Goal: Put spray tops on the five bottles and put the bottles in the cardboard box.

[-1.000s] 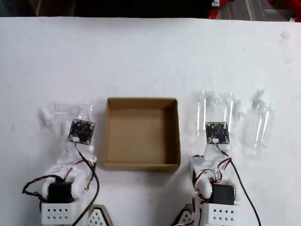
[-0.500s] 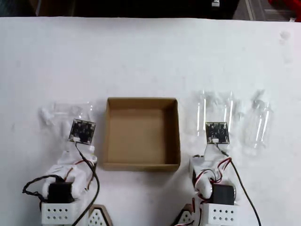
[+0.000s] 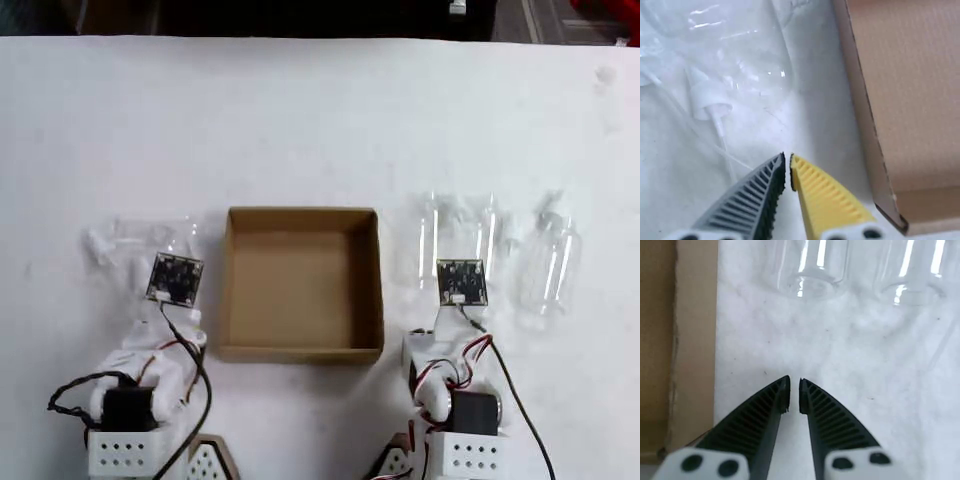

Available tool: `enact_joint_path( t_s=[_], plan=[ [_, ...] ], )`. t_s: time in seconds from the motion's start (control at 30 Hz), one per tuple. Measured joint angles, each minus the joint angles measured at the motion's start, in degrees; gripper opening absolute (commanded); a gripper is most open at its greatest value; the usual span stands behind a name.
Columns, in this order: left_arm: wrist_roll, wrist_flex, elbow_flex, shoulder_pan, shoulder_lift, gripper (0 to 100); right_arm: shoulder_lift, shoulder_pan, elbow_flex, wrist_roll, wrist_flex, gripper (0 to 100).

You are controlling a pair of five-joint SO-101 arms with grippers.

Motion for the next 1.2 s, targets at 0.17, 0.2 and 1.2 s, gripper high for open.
enact_joint_path(
  t_s=[0.17,0.2,1.2],
  plan=[
    [0.0,0.0,0.0,0.0,0.0,2,0.0,-0.09,0.0,0.0,-0.26,2.2],
    [0.0,0.0,0.0,0.0,0.0,2,0.0,-0.53,0.0,0.0,-1.41,2.2],
    [-14.59,-8.09,-32.44,-15.21,-0.44,2,0.0,-9.41,0.0,0.0,-25.05,2.2]
  ],
)
